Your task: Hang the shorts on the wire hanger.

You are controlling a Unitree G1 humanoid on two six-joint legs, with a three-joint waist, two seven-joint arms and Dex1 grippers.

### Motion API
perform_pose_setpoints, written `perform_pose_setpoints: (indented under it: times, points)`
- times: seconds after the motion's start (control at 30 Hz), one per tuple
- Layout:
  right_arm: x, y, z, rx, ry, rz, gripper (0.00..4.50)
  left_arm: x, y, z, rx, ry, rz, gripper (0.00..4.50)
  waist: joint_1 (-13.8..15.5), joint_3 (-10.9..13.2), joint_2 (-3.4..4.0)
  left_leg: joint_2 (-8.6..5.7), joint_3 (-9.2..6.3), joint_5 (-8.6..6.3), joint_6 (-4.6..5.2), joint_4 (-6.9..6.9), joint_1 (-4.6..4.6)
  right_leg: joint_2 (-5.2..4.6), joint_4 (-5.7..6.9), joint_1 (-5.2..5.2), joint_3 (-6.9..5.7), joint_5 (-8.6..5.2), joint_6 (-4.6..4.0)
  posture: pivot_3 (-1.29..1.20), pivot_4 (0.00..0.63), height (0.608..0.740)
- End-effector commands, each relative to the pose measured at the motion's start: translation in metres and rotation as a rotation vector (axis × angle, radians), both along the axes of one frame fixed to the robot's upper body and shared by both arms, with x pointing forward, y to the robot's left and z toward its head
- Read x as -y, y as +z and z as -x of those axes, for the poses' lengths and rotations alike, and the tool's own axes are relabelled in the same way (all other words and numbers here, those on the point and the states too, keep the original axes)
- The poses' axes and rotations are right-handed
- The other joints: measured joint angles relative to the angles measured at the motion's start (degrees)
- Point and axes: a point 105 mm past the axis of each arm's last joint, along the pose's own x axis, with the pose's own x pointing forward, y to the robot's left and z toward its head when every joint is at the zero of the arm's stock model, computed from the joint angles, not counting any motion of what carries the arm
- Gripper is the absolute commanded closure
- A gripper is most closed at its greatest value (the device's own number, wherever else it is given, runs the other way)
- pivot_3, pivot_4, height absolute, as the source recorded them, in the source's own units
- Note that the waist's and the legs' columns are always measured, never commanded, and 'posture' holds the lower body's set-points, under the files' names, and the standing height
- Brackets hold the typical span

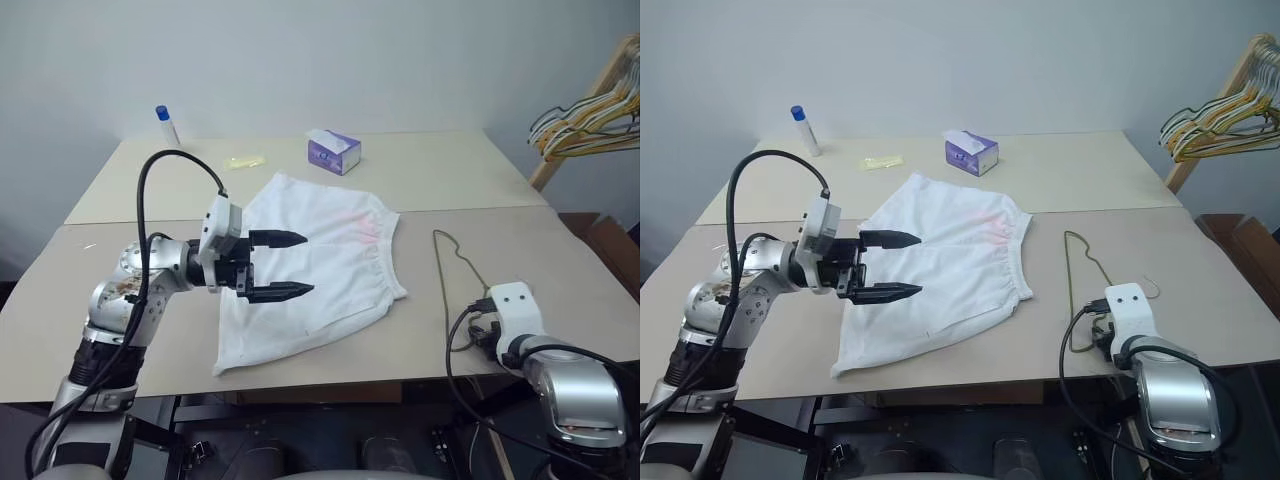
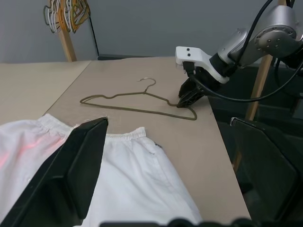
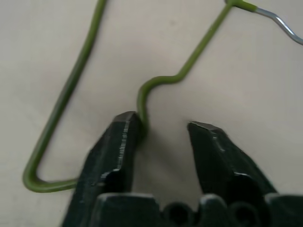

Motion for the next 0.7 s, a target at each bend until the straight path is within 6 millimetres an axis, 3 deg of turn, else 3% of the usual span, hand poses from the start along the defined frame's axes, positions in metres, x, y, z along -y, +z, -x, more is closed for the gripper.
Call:
perform_pose_setpoints:
  times: [0.03, 0.13, 0.27, 0.37, 0.43, 0.6, 0.7]
  points:
    - [0.012, 0.006, -0.004, 0.02, -0.018, 0.075, 3.51, 0.003, 0.009, -0.001, 0.055, -0.019, -0.005, 0.0, -0.12, -0.01, 0.0, 0.0, 0.0, 0.0, 0.0, 0.0, 0.0, -0.01, 0.0, 0.0, 0.01, 0.01, 0.01, -0.16, 0.0, 0.74]
    - [0.02, 0.012, -0.01, 0.048, 0.031, 0.166, 4.45, 0.004, 0.009, -0.003, 0.048, -0.01, -0.017, 0.0, -0.25, 0.0, 0.01, -0.01, 0.04, 0.0, 0.0, 0.0, -0.02, -0.01, -0.01, -0.04, 0.04, 0.01, 0.02, -0.15, 0.0, 0.74]
    - [0.03, 0.029, -0.026, 0.13, 0.158, 0.347, 4.45, 0.007, 0.009, -0.01, 0.049, 0.029, -0.021, 0.0, -0.78, 0.0, 0.0, -0.01, 0.15, -0.02, 0.03, -0.02, -0.1, -0.01, 0.01, -0.21, 0.15, 0.01, 0.03, -0.14, 0.0, 0.74]
    - [0.026, 0.055, -0.044, 0.303, 0.324, 0.533, 4.45, 0.01, 0.012, -0.02, 0.069, 0.084, -0.019, 0.0, -0.96, 0.0, 0.0, -0.01, 0.24, -0.02, 0.03, -0.02, -0.15, -0.01, 0.01, -0.29, 0.23, 0.03, 0.06, -0.14, 0.0, 0.74]
    - [0.017, 0.075, -0.056, 0.454, 0.532, 0.771, 4.45, 0.01, 0.017, -0.027, 0.081, 0.106, 0.001, 0.0, -1.08, 0.0, 0.01, -0.01, 0.32, -0.02, 0.03, -0.01, -0.15, -0.01, 0.01, -0.3, 0.29, 0.05, 0.1, -0.13, 0.0, 0.74]
    - [0.0, 0.091, -0.069, 0.671, 0.959, 1.221, 4.45, 0.01, 0.033, -0.04, 0.004, 0.121, 0.038, 0.0, -1.12, 0.01, -0.01, 0.0, 0.52, -0.03, 0.05, -0.01, -0.14, -0.01, -0.04, -0.35, 0.4, 0.08, 0.15, -0.12, 0.0, 0.74]
    - [-0.005, 0.097, -0.076, 0.771, 1.104, 1.384, 4.45, 0.009, 0.035, -0.045, -0.056, 0.116, 0.001, 0.0, -1.22, 0.01, -0.01, -0.01, 0.58, -0.03, 0.05, -0.01, -0.14, -0.01, -0.04, -0.39, 0.49, 0.08, 0.16, -0.12, 0.0, 0.74]
